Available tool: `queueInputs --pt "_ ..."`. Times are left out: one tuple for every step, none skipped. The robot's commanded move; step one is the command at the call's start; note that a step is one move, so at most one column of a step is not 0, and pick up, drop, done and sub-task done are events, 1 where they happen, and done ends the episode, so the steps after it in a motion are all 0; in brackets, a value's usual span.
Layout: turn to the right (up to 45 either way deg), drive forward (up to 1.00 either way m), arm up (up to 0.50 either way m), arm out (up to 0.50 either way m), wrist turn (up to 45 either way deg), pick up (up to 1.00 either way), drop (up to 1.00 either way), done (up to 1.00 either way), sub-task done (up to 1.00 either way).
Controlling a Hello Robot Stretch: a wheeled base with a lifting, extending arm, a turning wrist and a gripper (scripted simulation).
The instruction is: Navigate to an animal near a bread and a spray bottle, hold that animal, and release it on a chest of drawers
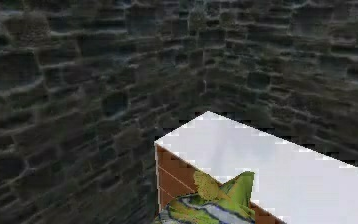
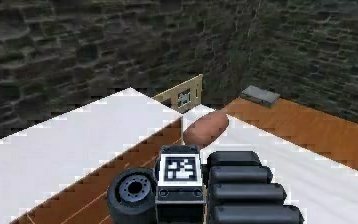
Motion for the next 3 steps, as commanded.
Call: queueInputs --pt "-33.0 0.0 0.0 0.0 0.0 0.0 0.0 0.0 0.0" --pt "0.0 0.0 0.0 0.48 0.0 0.0 0.0 0.0 0.0" --pt "0.0 0.0 0.0 0.0 45.0 0.0 0.0 0.0 0.0"
